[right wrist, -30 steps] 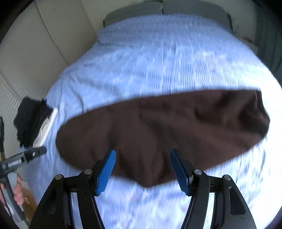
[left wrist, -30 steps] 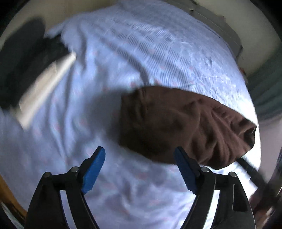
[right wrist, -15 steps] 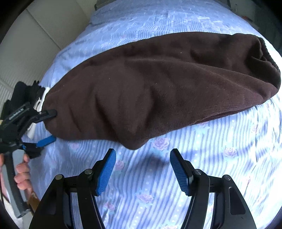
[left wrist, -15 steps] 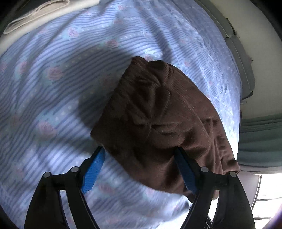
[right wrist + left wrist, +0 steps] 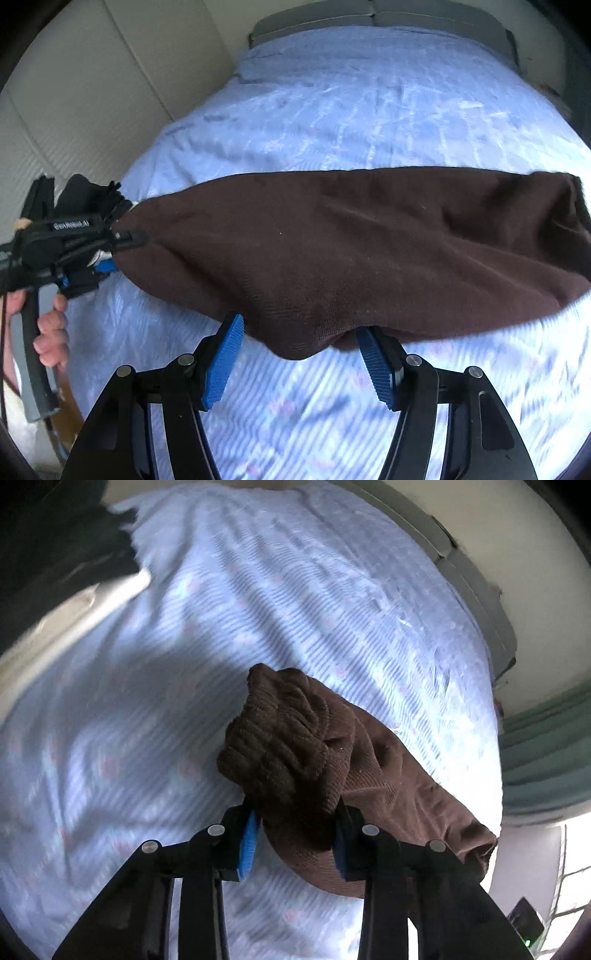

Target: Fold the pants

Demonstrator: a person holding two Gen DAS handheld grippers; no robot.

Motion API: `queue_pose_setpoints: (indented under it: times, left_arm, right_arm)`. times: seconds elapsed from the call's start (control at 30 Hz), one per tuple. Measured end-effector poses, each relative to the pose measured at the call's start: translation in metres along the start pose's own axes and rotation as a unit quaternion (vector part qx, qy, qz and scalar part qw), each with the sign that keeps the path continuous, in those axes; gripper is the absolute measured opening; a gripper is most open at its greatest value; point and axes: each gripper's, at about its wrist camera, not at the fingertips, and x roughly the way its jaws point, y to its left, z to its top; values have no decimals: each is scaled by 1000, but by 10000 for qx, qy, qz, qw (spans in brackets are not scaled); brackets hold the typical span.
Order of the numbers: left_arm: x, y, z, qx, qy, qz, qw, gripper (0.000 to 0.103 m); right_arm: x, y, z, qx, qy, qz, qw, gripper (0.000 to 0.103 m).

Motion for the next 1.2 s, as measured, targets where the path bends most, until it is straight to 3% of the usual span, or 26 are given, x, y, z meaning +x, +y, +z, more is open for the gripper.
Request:
queue_pose_setpoints:
  times: [0.07, 0.17, 0.3, 0.33, 0.4, 0.47, 0.5, 0.57, 0.63, 0.73, 0.83, 0.9, 0.93, 1.03, 1.1, 1.2]
  left_arm:
    - [2, -1, 2, 121, 18, 54, 9999, 33]
    - [3, 9, -1, -5, 108, 17, 9999, 34]
    - [6, 20, -3, -139, 179, -6, 9997, 34]
    - [8, 20, -3, -165, 205, -4, 9997, 33]
    - [12, 19, -3, -185, 272, 38, 9995, 33]
    - [13, 21, -4, -194, 284, 63, 9994, 33]
    - [13, 23, -4, -195, 262, 50, 9995, 33]
    - [12, 27, -4, -178, 279, 61, 9994, 34]
    - [14, 27, -5, -74, 323, 123, 9994, 34]
    - [16, 27, -9, 119, 367, 253, 9989, 34]
    - [25, 36, -13, -55, 551, 280, 9981, 34]
    - [28, 40, -13, -15, 658, 421, 9969, 45]
    - [27, 39, -12, 115, 696, 683, 9952, 60]
    - [9, 26, -13, 648, 636, 952, 9913, 65]
    - [-12, 6, -21, 1246, 549, 1372, 9811, 65]
    - [-35, -28, -39, 2077, 458, 1379, 9673, 65]
  right_arm:
    - [11, -9, -1, 210, 88, 209, 9995, 64]
    - [17, -5, -1, 78, 165, 149, 9997, 64]
    - [1, 19, 8, -628, -400, 92, 9972, 64]
    - [5, 16, 9, -561, -365, 128, 9977, 64]
    - [31, 4, 7, -295, 134, 363, 9988, 64]
    - [48, 0, 4, -102, 425, 308, 9986, 58]
    - [45, 2, 5, -131, 325, 335, 9988, 57]
    - [35, 5, 7, -249, 157, 298, 9991, 38]
    - [27, 5, 6, -332, 226, 381, 9985, 28]
    - [23, 11, -1, -524, 341, 372, 9973, 27]
    - [45, 7, -11, -480, 669, 293, 9962, 26]
    - [52, 3, -12, -317, 748, 285, 9963, 28]
    - [51, 4, -11, -298, 776, 259, 9962, 34]
    - [38, 14, -12, -345, 847, 145, 9957, 69]
    - [20, 18, -13, -443, 803, 148, 9957, 70]
    - [-19, 7, -10, -430, 489, 143, 9978, 70]
